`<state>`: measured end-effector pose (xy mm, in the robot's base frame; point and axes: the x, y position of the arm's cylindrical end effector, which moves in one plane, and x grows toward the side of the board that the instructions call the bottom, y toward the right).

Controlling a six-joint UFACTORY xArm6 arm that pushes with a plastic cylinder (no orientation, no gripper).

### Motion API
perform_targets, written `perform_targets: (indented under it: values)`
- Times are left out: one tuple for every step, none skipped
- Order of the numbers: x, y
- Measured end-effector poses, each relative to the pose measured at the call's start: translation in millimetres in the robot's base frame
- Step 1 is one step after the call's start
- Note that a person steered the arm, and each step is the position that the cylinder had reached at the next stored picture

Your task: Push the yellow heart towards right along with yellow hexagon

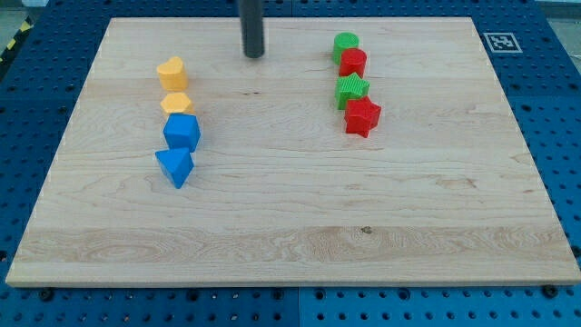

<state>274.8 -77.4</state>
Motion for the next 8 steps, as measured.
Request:
perform_targets:
  values:
    - [0.0, -40.4]
    - [3.7, -69.5]
    - [28.6, -88.2]
    - [47.0, -116.3]
    - [53.3, -119.8]
    - [59.2, -130.6]
    - [75.2, -150.8]
    - [95.5, -150.2]
